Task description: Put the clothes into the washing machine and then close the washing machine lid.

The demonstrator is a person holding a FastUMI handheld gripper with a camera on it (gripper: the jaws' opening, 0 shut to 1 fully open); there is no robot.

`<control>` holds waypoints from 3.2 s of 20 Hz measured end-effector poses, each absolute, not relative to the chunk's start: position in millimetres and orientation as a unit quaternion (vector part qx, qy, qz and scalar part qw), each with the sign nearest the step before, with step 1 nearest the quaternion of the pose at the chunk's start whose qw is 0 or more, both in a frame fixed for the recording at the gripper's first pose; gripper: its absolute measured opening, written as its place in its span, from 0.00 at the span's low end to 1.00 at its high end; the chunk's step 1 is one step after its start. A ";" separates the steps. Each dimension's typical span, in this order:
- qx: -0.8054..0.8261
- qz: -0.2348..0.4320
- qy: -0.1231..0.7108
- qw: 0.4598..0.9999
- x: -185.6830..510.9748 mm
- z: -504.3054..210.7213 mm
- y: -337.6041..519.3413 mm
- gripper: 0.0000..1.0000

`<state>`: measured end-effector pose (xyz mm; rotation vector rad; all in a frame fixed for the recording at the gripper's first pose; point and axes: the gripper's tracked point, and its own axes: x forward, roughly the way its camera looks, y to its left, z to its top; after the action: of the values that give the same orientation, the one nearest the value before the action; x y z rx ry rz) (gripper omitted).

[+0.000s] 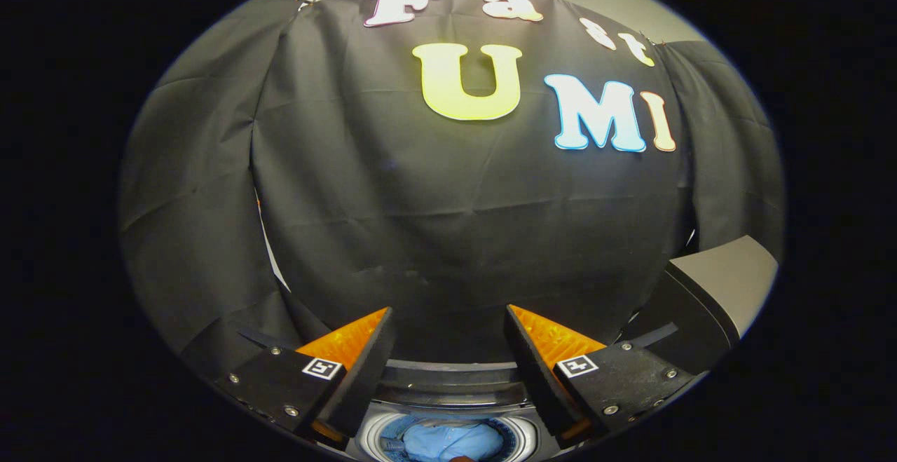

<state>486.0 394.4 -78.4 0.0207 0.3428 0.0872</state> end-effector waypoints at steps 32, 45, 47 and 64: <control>0.022 0.091 0.151 0.984 388.5 -128.8 393.2 0.95; 0.010 0.105 0.136 0.985 351.0 -129.9 394.0 0.95; 0.010 0.105 0.124 0.987 339.6 -113.7 391.0 0.95; 0.008 0.089 0.037 0.995 208.6 7.4 253.3 0.95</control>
<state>208.6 253.3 7.4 0.0161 0.0734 0.1783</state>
